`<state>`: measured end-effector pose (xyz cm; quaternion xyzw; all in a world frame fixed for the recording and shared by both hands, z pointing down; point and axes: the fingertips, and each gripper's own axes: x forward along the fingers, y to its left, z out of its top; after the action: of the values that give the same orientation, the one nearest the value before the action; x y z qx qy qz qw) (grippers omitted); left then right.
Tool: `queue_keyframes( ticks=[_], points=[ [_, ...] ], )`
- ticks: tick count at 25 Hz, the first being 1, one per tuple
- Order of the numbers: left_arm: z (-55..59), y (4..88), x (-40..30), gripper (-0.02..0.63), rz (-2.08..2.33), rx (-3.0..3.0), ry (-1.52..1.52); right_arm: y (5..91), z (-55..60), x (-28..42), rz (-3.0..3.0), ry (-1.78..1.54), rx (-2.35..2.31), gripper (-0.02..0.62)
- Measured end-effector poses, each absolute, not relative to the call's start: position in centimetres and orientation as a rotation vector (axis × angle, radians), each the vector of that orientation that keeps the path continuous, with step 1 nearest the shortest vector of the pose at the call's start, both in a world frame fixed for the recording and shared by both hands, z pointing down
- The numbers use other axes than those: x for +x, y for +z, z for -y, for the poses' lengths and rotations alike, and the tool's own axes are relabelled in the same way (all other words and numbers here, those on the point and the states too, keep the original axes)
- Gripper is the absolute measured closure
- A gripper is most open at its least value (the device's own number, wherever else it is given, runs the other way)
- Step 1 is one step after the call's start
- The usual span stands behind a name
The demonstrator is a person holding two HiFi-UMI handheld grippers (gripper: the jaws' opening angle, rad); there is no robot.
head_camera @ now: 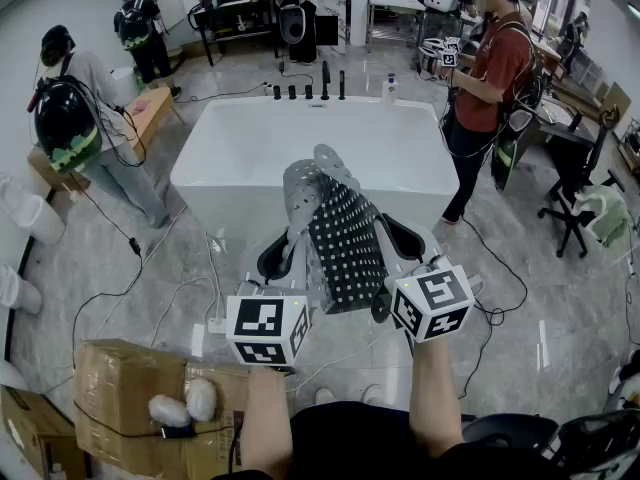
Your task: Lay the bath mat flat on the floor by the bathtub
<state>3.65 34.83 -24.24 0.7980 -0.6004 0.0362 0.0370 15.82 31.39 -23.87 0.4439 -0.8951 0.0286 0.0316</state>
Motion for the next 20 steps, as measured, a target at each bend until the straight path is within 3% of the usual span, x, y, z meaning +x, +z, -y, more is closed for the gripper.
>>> queue_keyframes(
  ticks=[20],
  points=[
    [-38.8,-27.5,10.8,0.589,1.893,2.476,0.115,-25.2,-34.7,22.0,2.859,0.084,1.322,0.572]
  ],
)
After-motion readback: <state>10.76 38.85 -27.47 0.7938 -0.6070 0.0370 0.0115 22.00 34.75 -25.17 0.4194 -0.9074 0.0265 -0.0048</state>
